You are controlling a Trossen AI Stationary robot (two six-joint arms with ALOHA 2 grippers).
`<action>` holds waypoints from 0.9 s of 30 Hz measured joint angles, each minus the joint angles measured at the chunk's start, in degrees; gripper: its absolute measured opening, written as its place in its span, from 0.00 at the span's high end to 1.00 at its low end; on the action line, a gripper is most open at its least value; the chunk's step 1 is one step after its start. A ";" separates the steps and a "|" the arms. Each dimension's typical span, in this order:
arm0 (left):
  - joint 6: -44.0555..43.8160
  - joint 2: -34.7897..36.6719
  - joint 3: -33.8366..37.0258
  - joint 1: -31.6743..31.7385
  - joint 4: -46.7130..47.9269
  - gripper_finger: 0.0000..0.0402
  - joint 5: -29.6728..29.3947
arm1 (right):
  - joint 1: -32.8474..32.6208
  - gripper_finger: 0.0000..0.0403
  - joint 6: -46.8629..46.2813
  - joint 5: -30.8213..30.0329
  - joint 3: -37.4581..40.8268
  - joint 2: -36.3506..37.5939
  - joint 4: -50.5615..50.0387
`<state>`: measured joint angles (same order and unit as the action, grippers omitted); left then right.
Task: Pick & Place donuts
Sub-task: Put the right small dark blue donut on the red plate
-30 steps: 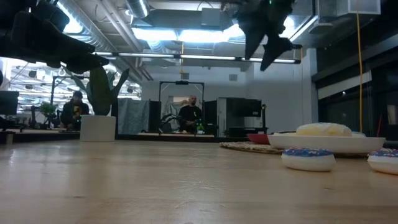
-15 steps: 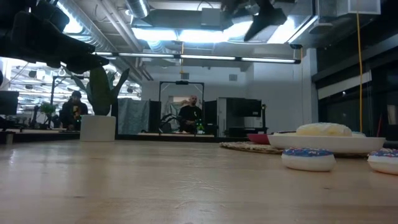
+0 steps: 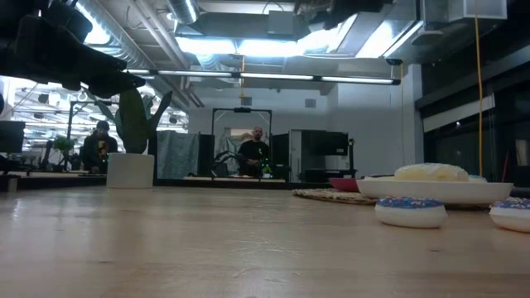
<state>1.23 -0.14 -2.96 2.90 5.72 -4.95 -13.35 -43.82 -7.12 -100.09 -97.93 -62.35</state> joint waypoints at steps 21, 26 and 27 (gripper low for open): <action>0.00 0.00 -0.02 0.01 -0.02 0.12 0.00 | -13.49 0.16 -23.42 1.28 23.46 5.88 4.90; 0.00 0.00 -0.01 0.01 -0.02 0.12 0.02 | -14.92 0.16 -23.48 1.55 28.75 6.69 7.99; 0.00 0.00 0.00 0.00 -0.02 0.12 0.00 | -15.21 0.16 -23.47 1.69 29.84 6.69 9.12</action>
<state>1.23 -0.14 -2.96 2.90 5.69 -4.95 -28.56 -67.29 -5.43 -70.25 -91.24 -53.23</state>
